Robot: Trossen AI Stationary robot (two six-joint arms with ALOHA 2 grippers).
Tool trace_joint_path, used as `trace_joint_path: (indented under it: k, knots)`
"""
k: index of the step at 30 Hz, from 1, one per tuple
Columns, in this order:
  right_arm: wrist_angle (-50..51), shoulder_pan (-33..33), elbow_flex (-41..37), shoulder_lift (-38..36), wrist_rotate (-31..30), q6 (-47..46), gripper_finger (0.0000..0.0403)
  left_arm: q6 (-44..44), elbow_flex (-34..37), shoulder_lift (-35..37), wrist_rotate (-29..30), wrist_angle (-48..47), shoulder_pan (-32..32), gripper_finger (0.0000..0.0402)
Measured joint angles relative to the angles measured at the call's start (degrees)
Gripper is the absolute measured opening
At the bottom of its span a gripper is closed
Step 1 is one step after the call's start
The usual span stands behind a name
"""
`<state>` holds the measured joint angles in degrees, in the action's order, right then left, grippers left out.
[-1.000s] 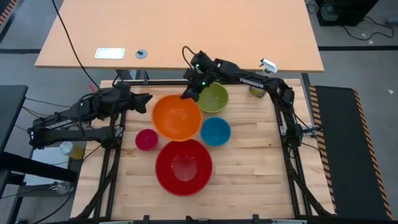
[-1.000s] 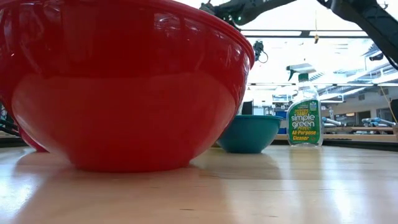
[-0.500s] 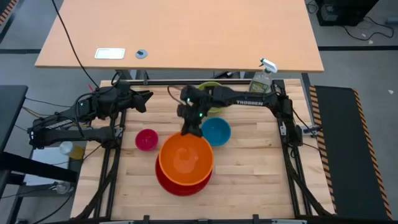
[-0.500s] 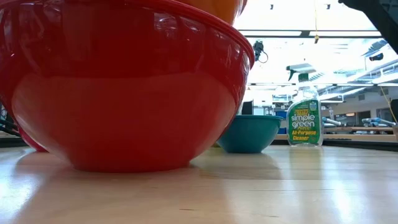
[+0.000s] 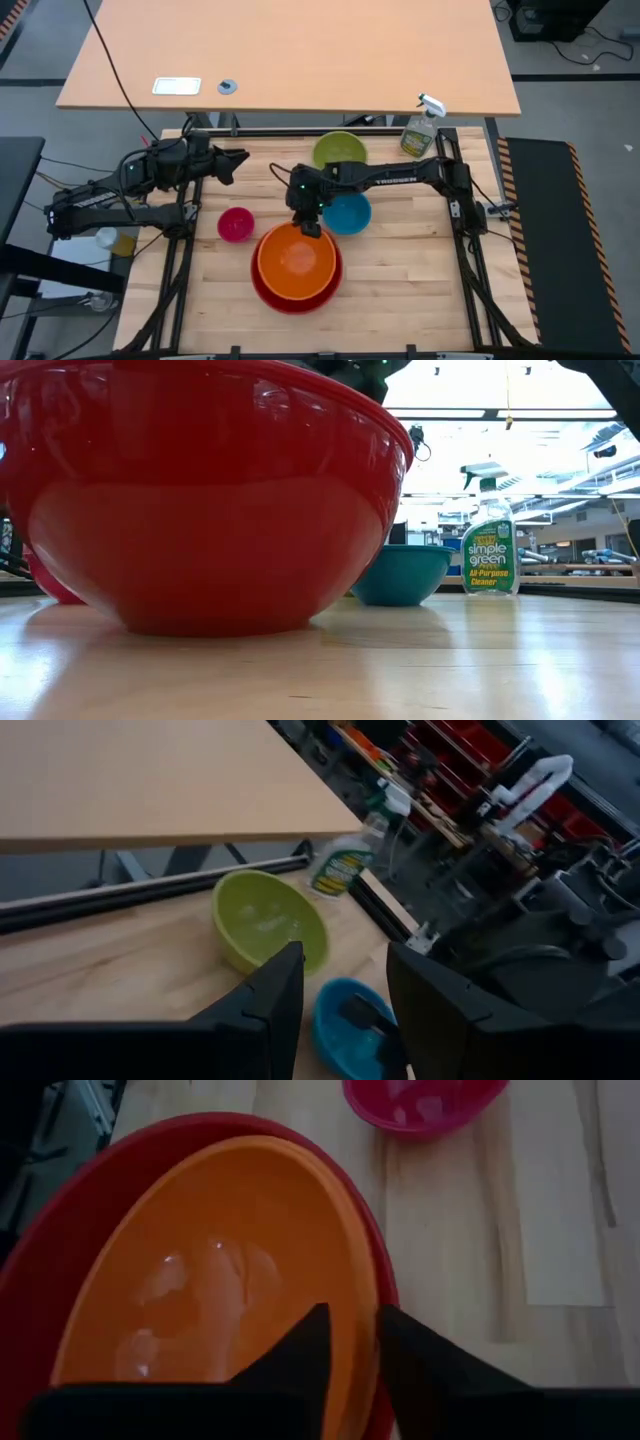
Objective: Nest bowls inside each other
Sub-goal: Stack the orange bowl on top of the red bowl, then stack the green bowl on top of the orange bowl
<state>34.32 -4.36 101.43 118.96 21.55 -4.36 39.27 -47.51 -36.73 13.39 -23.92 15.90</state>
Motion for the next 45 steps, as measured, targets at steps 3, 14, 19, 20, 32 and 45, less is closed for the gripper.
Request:
trace_joint_path:
  k: [3,14,19,20,32,45]
  knots:
    - [0.5,0.1,0.2,0.0,0.8,-0.1,0.0135,0.0,0.0,0.0,-1.0,0.0,0.0,0.0148]
    - [19.4,-3.8,14.2,0.0,-0.3,-0.9,0.0167,-1.1,0.0,0.0,-1.2,-1.0,0.0,0.0148]
    - [29.8,-8.5,16.8,0.0,-4.1,1.9,0.0166,-0.8,0.0,-1.2,-10.1,-3.8,-0.3,0.0148]
    - [31.3,-9.7,16.8,0.0,-3.9,2.6,0.0166,-0.4,0.0,-1.8,-12.9,-4.0,-0.8,0.0148]
    - [39.7,-21.8,13.8,-0.3,-16.8,7.9,0.0166,1.5,0.0,-12.5,-11.7,-4.3,-9.5,0.0148]
    - [35.2,-33.3,-2.8,-6.6,-17.3,-4.1,0.0183,1.9,0.0,-11.1,-6.6,-4.2,-9.3,0.0148]
